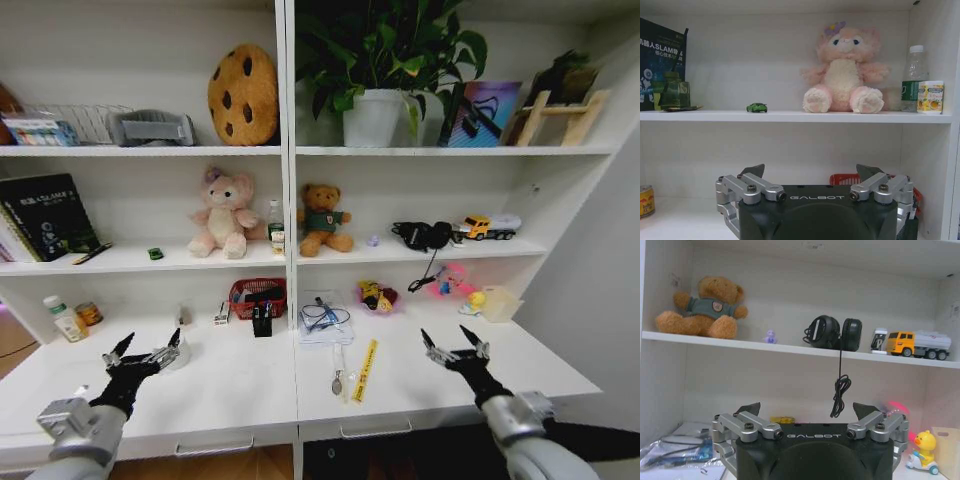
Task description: Organize the objects on the table.
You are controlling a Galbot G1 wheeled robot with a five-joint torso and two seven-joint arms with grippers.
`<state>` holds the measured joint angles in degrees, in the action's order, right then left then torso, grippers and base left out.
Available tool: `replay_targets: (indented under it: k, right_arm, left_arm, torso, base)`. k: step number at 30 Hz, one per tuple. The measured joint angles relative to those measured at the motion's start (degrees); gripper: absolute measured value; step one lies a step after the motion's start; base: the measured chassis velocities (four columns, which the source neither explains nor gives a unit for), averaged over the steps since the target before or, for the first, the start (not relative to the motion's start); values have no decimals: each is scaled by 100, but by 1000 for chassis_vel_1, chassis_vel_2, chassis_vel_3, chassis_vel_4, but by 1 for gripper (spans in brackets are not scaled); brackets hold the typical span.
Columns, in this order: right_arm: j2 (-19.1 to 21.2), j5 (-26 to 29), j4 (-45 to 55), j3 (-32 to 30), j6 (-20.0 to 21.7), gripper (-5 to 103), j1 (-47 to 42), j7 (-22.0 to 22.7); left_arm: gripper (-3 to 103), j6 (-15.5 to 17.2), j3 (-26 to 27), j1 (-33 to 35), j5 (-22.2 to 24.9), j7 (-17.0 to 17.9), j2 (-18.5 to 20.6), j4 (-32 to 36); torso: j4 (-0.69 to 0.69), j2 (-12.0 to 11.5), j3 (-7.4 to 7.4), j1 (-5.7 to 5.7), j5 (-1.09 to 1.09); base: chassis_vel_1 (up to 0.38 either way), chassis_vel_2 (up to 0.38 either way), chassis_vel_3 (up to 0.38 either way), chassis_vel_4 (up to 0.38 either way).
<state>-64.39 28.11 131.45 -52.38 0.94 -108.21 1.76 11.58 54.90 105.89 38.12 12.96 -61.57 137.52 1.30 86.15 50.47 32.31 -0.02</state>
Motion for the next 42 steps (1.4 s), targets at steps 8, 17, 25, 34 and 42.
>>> replay_targets:
  k: [8, 17, 25, 34, 42]
  right_arm:
    - [-18, 165, 251, -47, 275, 100, -34, 106]
    - [0, 179, 202, -10, 283, 100, 11, 109]
    - [3, 182, 186, -2, 283, 100, 26, 109]
    - [6, 182, 172, 5, 282, 100, 35, 109]
    - [8, 182, 168, 10, 279, 100, 40, 107]
  left_arm:
    - [100, 0, 0, 0, 0, 0, 0, 0]
    - [100, 0, 0, 0, 0, 0, 0, 0]
    - [100, 0, 0, 0, 0, 0, 0, 0]
    - [100, 0, 0, 0, 0, 0, 0, 0]
    - [100, 0, 0, 0, 0, 1, 0, 0]
  torso:
    - [-2, -2, 1, 3, 2]
    - [-1, -1, 1, 3, 2]
    - [-1, -1, 1, 3, 2]
    - [0, -2, 1, 3, 3]
    - [-1, -2, 1, 2, 5]
  base:
    - [0, 0, 0, 0]
    - [0, 0, 0, 0]
    - [0, 0, 0, 0]
    - [44, 39, -42, -35]
    - [187, 184, -157, -197]
